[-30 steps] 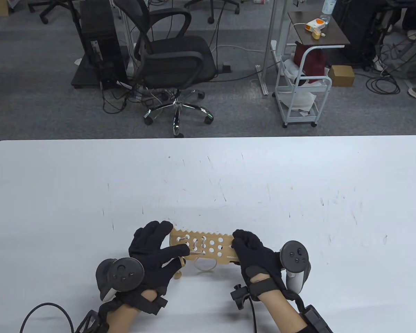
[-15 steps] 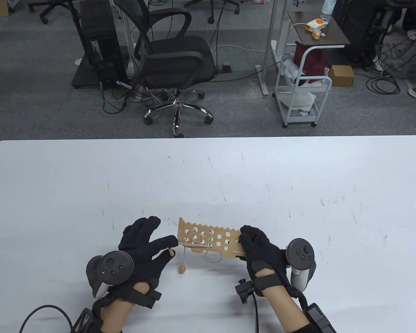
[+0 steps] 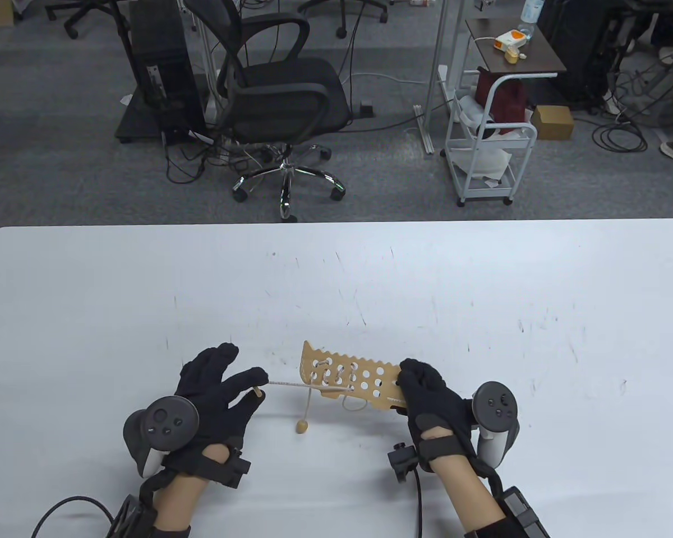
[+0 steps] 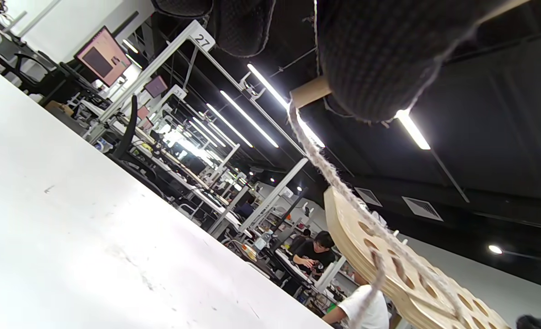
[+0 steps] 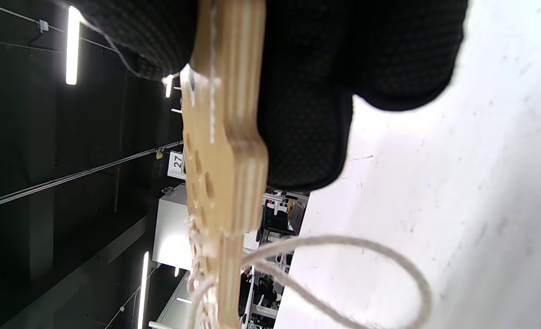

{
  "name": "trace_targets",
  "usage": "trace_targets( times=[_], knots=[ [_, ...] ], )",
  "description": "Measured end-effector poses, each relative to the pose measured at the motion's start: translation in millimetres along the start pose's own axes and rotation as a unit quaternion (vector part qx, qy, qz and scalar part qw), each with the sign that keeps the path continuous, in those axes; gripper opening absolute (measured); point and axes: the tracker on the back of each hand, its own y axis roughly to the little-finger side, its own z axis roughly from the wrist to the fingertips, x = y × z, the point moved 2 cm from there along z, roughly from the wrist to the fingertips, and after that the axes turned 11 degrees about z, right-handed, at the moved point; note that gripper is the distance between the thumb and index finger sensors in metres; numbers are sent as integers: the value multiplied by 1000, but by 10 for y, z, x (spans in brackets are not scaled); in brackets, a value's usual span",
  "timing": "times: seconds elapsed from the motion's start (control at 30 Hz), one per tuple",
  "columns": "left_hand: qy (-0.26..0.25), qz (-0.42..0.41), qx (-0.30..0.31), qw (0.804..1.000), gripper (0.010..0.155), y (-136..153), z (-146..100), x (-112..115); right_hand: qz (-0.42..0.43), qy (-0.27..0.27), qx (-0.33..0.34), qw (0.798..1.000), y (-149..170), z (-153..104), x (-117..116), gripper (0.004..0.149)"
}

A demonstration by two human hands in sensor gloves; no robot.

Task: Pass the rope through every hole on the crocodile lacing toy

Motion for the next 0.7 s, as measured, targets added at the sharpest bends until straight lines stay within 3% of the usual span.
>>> trace_targets(
  times=[0.7],
  knots=[
    [-45, -23, -90, 995, 44, 424, 47, -175, 1, 47, -28, 999, 108, 148, 318, 49]
  ],
)
